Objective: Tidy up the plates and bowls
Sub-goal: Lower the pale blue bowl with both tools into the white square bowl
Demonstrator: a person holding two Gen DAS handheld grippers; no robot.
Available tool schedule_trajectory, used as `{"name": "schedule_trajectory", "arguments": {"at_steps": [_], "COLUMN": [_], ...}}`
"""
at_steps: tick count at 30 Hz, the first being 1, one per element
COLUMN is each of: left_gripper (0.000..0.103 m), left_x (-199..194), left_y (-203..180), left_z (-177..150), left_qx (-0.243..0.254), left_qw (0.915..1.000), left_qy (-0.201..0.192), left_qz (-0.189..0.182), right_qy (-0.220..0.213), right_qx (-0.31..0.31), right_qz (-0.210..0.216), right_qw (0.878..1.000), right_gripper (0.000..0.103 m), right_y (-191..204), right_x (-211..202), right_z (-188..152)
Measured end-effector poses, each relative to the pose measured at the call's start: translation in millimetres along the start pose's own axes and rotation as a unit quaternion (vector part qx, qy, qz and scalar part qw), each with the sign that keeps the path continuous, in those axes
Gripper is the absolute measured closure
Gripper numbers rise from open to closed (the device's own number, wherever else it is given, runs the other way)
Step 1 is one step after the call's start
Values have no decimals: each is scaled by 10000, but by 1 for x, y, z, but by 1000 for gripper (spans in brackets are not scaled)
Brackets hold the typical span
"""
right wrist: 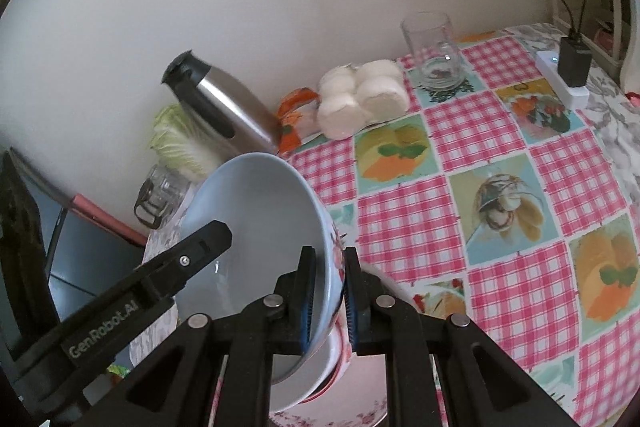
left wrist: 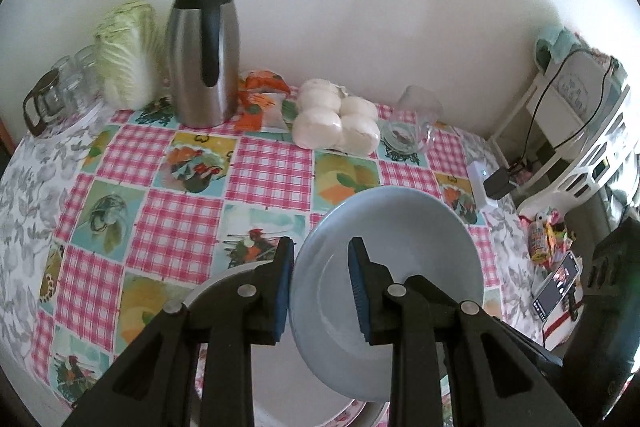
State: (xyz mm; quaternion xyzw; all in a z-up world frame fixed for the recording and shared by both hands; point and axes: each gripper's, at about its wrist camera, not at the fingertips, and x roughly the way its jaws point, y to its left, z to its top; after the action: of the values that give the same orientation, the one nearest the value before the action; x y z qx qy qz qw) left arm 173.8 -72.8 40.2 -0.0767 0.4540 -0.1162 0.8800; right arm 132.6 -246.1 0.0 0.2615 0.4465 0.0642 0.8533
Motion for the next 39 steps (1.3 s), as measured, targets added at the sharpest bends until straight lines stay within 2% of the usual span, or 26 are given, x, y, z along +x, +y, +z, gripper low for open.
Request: {"name": "schedule_trajectory", "arguments": {"at_steps": [5, 12, 25, 32, 38, 39], "left_gripper": [75, 75, 75, 94, 95, 95], "left_x": [-14, -23, -6, 0, -1, -2], "left_y": [17, 40, 66, 75, 76, 75], "left_z": [-14, -35, -59, -62, -62, -62], "left_qx": [-109, -336, -689, -840, -828, -816], "left_qw": [9998, 9992, 9965, 9957, 9963, 9965], "left_qy": [-134, -152, 119, 116, 9, -24], "left_qz": [40, -175, -458, -366, -215, -192], "right_qy": [106, 232, 496, 566, 605, 608], "right_qx": [-255, -644, -1224, -1432, -1516, -1510], "right_qz": [20, -148, -806, -1063, -1069, -1073], "right_qw": [9996, 9975, 9880, 9823, 9808, 9808], "right_gripper": [86, 85, 84, 81, 81, 78], "right_y": [18, 39, 54, 57, 59, 59], "right_x": [1, 1, 18, 27, 29, 29], "right_z": [-12, -27, -52, -54, -55, -55]}}
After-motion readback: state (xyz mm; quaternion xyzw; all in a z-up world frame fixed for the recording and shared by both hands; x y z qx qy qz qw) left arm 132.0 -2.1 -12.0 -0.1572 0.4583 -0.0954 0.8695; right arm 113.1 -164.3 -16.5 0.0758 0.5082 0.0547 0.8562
